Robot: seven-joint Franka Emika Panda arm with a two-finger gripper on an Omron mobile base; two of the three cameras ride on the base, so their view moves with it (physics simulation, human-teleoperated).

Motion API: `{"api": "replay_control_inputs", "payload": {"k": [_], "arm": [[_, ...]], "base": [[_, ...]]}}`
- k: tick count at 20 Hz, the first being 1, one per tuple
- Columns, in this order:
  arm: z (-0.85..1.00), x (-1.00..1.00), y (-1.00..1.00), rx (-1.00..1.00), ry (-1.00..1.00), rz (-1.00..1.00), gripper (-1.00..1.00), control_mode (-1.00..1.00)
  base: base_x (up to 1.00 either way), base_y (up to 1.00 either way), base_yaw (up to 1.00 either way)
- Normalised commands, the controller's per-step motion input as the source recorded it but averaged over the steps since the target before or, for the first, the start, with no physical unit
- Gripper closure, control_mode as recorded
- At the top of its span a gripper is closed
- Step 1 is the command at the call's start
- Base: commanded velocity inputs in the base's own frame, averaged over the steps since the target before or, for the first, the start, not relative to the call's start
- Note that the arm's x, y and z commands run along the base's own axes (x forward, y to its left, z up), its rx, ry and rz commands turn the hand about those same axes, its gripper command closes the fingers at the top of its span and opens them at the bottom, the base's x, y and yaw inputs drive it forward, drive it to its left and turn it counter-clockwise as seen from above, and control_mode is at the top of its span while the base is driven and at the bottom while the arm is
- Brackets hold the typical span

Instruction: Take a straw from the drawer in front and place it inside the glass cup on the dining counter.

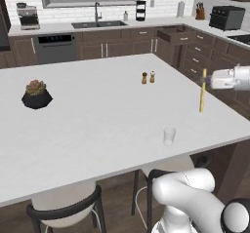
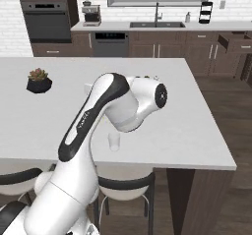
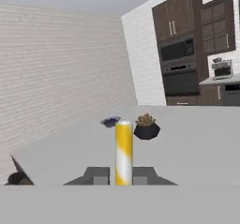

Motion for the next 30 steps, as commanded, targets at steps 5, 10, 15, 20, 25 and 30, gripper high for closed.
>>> {"api": "replay_control_inputs", "payload": {"k": [5,10,15,20,25,30], "arm": [[-0.24,0.00,0.10,0.01,-0.22,0.19,1.00,-1.00],[-0.37,0.00,0.24,0.00,-0.11,0.09,1.00,-1.00],[-0.38,0.00,0.16,0.00,-0.03,0.01,1.00,-1.00],[-0.35,0.00,0.00,0.00,-0.05,0.00,1.00,-1.00],[-0.24,0.00,0.00,0.00,-0.07,0.00,1.00,-1.00],[-0.25,0.00,0.00,0.00,-0.05,0.00,1.00,-1.00]], "base": [[0.00,0.00,0.00],[0.00,0.00,0.00],[0.00,0.00,0.00],[0.00,0.00,0.00],[0.00,0.00,0.00],[0.00,0.00,0.00]]}}
